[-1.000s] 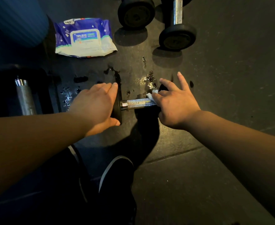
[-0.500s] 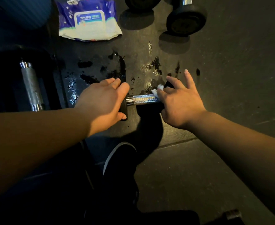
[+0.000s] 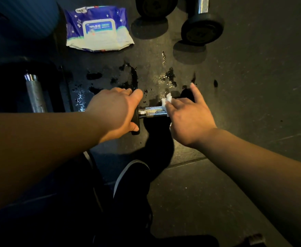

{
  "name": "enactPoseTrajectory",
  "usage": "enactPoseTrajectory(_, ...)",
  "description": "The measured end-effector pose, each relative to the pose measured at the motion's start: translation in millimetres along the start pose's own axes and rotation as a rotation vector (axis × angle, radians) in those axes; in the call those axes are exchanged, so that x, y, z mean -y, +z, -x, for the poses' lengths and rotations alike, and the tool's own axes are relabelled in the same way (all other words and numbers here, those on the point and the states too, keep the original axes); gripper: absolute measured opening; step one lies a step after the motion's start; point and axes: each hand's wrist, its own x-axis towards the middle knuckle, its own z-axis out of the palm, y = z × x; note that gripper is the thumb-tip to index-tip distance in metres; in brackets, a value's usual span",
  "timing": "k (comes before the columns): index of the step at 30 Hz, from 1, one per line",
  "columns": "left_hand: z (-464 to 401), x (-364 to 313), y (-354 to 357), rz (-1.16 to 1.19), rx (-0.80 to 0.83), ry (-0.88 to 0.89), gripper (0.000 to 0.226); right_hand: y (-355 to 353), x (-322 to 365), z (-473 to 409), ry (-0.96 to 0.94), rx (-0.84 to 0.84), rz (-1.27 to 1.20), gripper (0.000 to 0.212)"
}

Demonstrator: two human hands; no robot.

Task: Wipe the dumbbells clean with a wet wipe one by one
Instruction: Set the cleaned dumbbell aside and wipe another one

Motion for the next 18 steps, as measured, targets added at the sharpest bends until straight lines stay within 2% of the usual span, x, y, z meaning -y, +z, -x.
enactPoseTrajectory(3, -2.9, -0.1, -1.5, -0.029, 0.004, -0.003, 0.065, -8.2, 23.4, -5.9, -0.055, 0.007, -0.052, 0.07)
enactPoseTrajectory(6, -5.2, 1.0, -4.1, -0.041, 0.025, -0.009, 0.066, -8.0, 33.2, -13.4, -0.086, -0.059, -0.071, 0.054)
enactPoseTrajectory(10, -7.6, 3.7, -10.1, 0.014, 0.09, -0.026, 0.069, -0.6, 9.6, -20.4, -0.003, -0.145, -0.013, 0.042)
enactPoseTrajectory(13, -14.8, 5.2, -17.5, 0.013, 0.157, -0.075, 0.075, 0.9, -3.3, -19.1, 0.067, -0.16, 0.005, 0.043)
enactPoseTrajectory(16, -25.5, 8.2, -28.1, 0.065, 0.256, -0.129, 0.085, 2.3, 8.3, -20.1, 0.107, -0.203, -0.016, 0.028)
enactPoseTrajectory(18, -33.9, 12.5, -34.9, 0.098, 0.289, -0.133, 0.088, 2.4, 21.7, -21.2, 0.114, -0.267, -0.06, 0.034)
